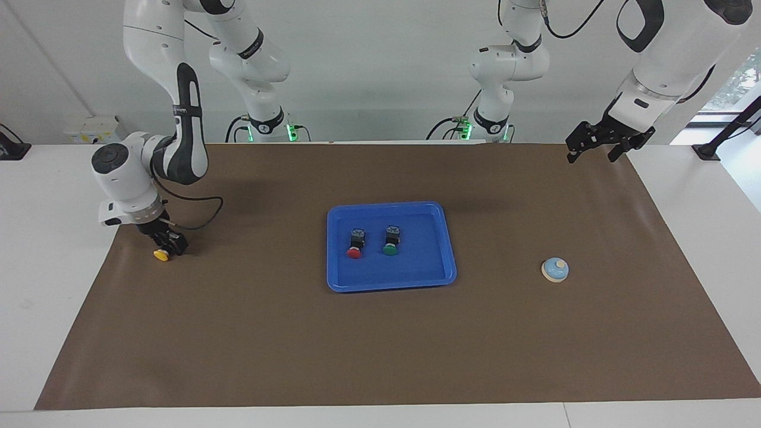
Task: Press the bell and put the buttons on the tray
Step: 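Move the right gripper to the yellow-capped button and grasp it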
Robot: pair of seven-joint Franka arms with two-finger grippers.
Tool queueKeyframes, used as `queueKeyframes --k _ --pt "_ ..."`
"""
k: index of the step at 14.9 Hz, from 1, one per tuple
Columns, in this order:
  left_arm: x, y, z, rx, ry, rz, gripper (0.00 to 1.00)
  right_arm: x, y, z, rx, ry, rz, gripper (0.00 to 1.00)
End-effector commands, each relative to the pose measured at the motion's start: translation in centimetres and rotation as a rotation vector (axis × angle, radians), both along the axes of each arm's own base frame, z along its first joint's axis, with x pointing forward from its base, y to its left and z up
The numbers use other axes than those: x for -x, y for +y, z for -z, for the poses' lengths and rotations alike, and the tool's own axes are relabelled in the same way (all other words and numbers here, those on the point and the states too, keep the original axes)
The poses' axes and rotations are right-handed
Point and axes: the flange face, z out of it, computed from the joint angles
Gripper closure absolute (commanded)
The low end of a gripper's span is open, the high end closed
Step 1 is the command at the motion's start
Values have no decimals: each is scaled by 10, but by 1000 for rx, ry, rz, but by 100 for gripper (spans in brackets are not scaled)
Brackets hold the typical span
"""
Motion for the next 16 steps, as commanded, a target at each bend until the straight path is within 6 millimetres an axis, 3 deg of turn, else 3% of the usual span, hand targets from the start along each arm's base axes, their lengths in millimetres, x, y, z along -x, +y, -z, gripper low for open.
queueKeyframes --k 1,3,5,9,12,13,16 --pt "3 2 -4 4 -1 -8 0 -1 6 -1 -9 12 -1 100" --pt "3 2 -4 3 -1 -8 0 -3 10 -2 -9 11 -13 100" --pt "3 2 -4 4 -1 -8 0 -15 28 -11 -13 5 -52 100" --pt "3 2 -4 4 -1 -8 0 -56 79 -62 -69 30 -68 100" --pt "3 2 -4 4 -1 -8 0 -79 156 -104 -94 62 -68 100" --pt "3 1 -4 4 -1 -7 0 -85 192 -112 -95 72 -69 100" --pt "3 2 -4 4 -1 -8 0 -88 275 -127 -100 43 -40 100"
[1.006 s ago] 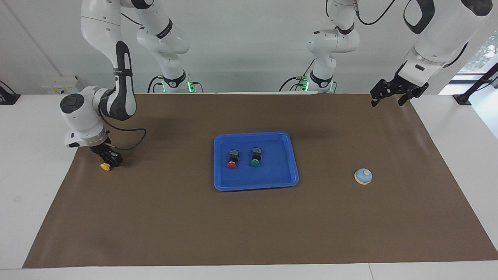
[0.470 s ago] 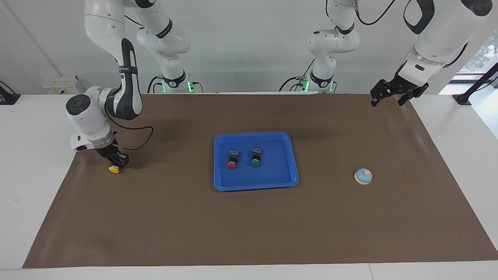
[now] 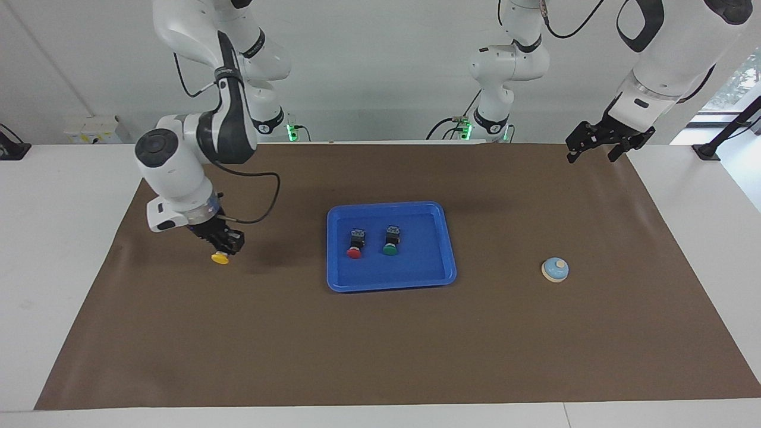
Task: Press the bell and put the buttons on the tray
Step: 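Carry the yellow button into the tray beside the green one, release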
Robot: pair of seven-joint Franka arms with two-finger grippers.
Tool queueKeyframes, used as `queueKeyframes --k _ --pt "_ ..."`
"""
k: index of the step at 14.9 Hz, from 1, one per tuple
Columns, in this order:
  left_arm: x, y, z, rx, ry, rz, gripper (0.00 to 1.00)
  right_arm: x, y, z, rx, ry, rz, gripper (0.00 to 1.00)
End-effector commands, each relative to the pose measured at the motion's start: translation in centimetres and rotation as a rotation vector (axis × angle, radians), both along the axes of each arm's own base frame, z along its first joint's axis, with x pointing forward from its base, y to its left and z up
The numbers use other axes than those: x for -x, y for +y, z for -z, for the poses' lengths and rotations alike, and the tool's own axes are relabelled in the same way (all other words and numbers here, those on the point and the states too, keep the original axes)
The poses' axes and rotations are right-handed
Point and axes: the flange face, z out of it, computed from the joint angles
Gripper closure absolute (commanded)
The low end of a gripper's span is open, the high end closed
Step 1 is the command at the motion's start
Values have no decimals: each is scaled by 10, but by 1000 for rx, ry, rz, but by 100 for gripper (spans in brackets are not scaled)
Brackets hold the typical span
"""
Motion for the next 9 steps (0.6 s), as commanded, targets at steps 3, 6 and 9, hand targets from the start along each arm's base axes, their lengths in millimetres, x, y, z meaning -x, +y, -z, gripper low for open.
queueKeyframes --k 3,6,9 --pt "3 2 -4 4 -1 -8 0 5 139 -16 -99 -8 19 100" --pt "3 2 -4 4 -1 -8 0 23 226 -22 -132 -15 -16 100" --pt "3 2 -4 4 -1 -8 0 31 307 3 -130 0 -48 100"
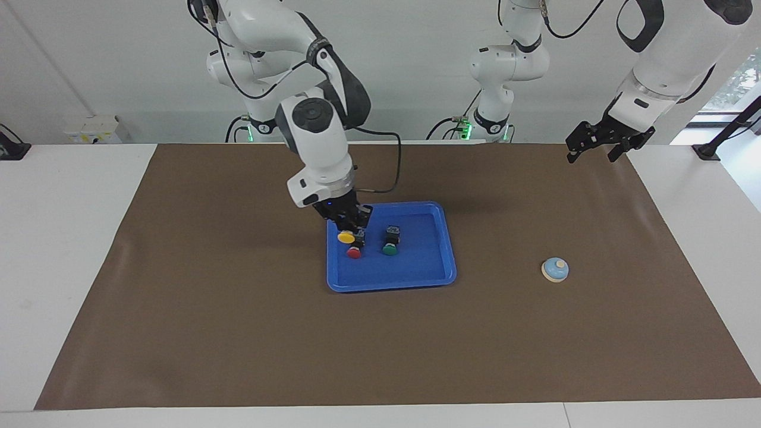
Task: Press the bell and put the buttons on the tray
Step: 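Carry the yellow button into the tray beside the green one, release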
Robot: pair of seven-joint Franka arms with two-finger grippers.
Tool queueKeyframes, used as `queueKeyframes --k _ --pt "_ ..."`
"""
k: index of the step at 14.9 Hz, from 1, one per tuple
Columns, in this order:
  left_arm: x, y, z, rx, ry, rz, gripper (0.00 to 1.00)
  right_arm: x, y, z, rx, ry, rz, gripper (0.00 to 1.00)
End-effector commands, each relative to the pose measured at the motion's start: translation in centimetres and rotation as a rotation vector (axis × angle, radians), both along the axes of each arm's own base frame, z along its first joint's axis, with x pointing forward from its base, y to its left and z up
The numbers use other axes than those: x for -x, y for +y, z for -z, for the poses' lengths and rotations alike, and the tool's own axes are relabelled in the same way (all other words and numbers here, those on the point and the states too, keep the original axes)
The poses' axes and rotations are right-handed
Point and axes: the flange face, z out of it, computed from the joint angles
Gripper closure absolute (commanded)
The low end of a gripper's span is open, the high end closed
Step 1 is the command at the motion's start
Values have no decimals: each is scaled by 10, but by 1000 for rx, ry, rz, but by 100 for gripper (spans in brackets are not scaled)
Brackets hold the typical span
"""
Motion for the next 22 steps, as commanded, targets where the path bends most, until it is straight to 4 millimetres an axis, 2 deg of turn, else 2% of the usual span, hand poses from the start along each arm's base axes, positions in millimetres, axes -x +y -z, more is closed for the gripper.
queueKeyframes --k 1,3,5,8,12,17,18,19,20,22 --pt "3 2 -4 3 -1 -8 0 -9 65 33 -8 20 11 100" --pt "3 2 -4 3 -1 -8 0 0 100 50 20 8 0 100" --pt "3 2 -4 4 -1 -8 0 15 126 54 1 -21 -7 100" --pt "3 2 -4 4 -1 -8 0 37 159 88 34 -31 -39 100" --pt "3 2 -4 4 -1 -8 0 41 167 129 71 -54 -68 100" --pt "3 2 -4 4 -1 -8 0 35 163 131 63 -61 -55 100" --pt "3 2 -4 4 -1 -8 0 36 163 132 66 -52 -38 90" --pt "3 2 -4 4 -1 -8 0 38 165 130 69 -54 -21 20" --pt "3 2 -4 4 -1 -8 0 40 166 128 74 -50 -10 0" --pt "3 2 -4 4 -1 -8 0 42 160 113 107 -14 10 0"
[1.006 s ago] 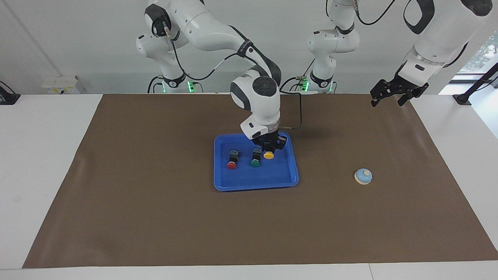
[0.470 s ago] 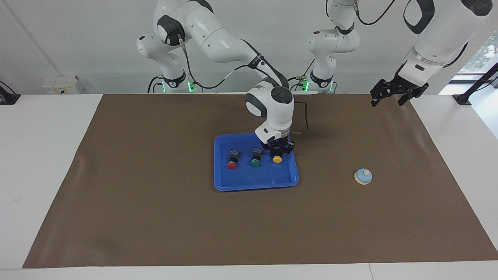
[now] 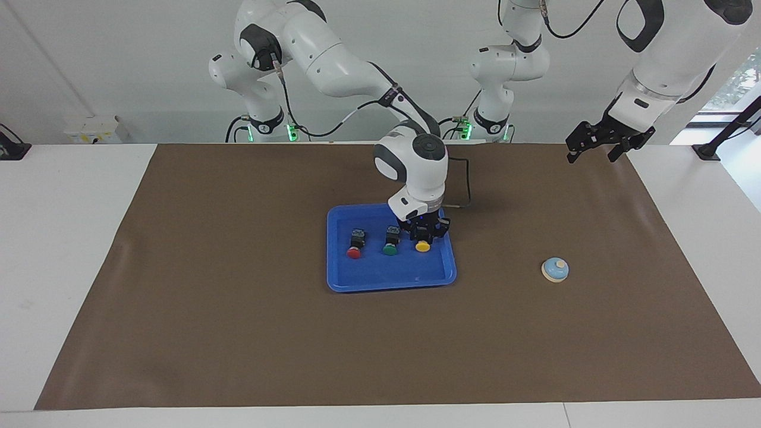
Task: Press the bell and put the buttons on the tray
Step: 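Carry the yellow button into the tray beside the green one, release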
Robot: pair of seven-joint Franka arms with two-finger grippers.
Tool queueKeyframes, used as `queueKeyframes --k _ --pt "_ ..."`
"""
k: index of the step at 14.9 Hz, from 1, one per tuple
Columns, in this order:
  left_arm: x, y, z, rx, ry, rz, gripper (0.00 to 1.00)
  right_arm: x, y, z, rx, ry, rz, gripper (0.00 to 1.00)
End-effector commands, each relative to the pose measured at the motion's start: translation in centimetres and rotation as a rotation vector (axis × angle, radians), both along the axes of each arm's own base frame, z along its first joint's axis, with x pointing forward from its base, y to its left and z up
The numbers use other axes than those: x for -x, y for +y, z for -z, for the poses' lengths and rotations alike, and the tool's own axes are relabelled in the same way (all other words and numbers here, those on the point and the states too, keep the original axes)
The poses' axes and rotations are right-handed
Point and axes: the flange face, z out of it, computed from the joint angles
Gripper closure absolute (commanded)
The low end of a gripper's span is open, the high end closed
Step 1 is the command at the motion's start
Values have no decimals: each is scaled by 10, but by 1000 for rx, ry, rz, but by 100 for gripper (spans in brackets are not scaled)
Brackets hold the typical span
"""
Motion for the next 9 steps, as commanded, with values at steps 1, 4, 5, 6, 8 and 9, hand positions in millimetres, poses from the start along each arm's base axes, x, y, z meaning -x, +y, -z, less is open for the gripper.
queueKeyframes --k 1,4,5,6,8,9 --pt "3 2 -4 3 -1 -8 0 -4 -11 -35 31 20 47 0" --pt "3 1 -4 3 -1 -7 0 -17 -42 -74 51 33 89 0" --pt "3 2 -4 3 -1 -8 0 -20 -52 -87 56 33 99 0" --pt "3 2 -4 4 -1 -8 0 -24 -64 -102 60 32 113 0" --pt "3 2 -4 3 -1 -8 0 -36 -101 -133 67 31 161 0" --pt "3 2 -4 4 -1 -8 0 -43 -122 -149 71 31 163 0"
